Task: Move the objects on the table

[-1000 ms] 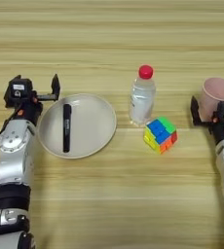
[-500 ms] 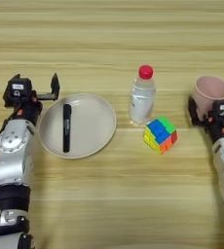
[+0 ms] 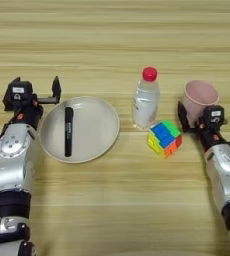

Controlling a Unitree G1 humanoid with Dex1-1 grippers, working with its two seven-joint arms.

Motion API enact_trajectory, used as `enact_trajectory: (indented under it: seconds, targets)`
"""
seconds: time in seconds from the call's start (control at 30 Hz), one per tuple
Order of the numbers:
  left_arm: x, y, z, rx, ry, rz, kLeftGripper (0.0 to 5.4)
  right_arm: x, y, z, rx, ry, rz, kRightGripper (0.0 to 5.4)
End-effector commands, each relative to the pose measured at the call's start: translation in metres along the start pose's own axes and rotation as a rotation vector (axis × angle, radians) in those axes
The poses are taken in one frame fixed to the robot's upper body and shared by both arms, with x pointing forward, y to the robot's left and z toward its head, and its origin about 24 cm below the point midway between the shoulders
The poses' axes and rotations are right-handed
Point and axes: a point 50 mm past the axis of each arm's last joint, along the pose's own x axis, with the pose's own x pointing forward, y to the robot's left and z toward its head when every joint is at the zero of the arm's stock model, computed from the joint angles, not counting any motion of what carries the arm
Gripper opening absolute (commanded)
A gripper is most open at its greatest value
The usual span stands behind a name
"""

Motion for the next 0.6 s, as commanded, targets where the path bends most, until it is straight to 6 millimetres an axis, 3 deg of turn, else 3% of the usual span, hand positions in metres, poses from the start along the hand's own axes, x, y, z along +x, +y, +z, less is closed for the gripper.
enact_trajectory:
  seconds: [0.03,0.13,0.17,0.33,0.6]
  targets:
    - [-0.001,0.001,0.000,0.007,0.007,0.004,5.40,-0.005,0.009,-0.008,0.024,0.030,0.017,4.18]
    - [-0.001,0.001,0.000,0.007,0.007,0.005,5.40,-0.006,0.009,-0.010,0.020,0.039,0.015,4.18]
    - [-0.001,0.001,0.000,0.006,0.008,0.006,5.40,-0.006,0.008,-0.010,0.017,0.041,0.016,4.54]
    - [-0.001,0.002,-0.002,0.005,0.011,0.009,5.40,-0.008,0.008,-0.010,0.004,0.041,0.022,5.24]
    - [-0.002,0.002,-0.002,0.004,0.012,0.010,5.40,-0.018,0.008,-0.002,-0.028,0.008,0.020,5.34]
